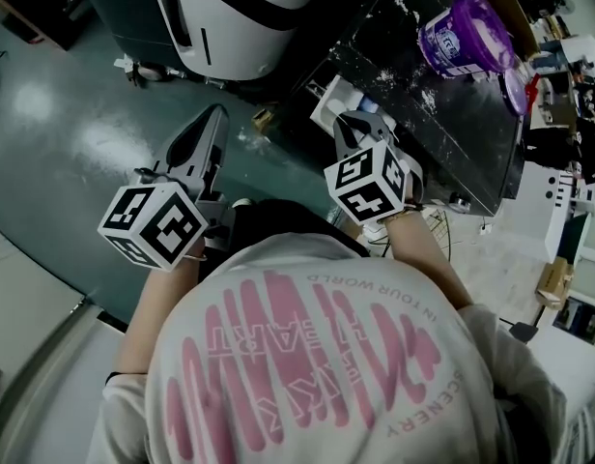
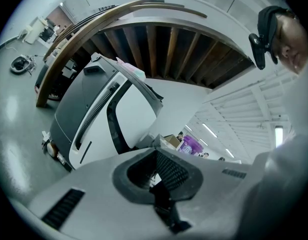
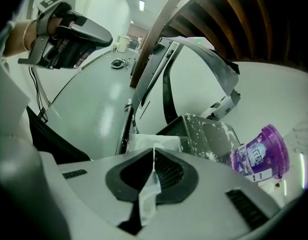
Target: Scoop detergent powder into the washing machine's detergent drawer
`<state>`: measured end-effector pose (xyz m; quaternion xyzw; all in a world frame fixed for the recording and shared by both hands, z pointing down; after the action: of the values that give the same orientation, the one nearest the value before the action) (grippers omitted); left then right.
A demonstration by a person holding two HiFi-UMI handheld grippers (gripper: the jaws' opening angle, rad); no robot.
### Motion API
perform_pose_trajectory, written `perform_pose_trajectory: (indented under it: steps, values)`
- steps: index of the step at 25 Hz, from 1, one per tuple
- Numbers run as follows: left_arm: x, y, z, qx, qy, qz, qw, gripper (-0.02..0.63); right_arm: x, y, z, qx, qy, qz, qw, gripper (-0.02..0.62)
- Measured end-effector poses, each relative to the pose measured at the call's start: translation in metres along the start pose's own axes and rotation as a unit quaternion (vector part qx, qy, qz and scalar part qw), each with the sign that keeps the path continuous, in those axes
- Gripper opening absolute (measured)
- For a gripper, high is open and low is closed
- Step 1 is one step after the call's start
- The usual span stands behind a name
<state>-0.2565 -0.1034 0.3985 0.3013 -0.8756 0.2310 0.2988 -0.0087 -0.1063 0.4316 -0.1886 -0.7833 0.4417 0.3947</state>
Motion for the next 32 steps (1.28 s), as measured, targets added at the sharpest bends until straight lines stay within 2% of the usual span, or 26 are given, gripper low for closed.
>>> perform_pose_trajectory:
  steps: [14, 32]
  values:
    - [-0.016, 0.011, -0.008, -0.019, -0.003, 0.023, 0.9995, 0.002, -0.002, 0.005, -0.007, -0.019, 0.027, -0.020, 0.999, 0.008]
    - [-0.052, 0.036, -0.037, -0.052, -0.003, 0.060, 0.9968, 0.002, -0.002, 0.022, -0.016, -0.075, 0.108, -0.078, 0.988, 0.007]
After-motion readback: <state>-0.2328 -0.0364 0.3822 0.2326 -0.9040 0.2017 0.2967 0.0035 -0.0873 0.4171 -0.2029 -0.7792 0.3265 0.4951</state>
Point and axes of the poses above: the fingertips, and each gripper's own axes: y backward along the fingers, x to its left, z out of its top, the point moved 8 cm from there along y, backward along the fingers, and after that the axes turned 6 degrees about x, right-handed, at the moved point
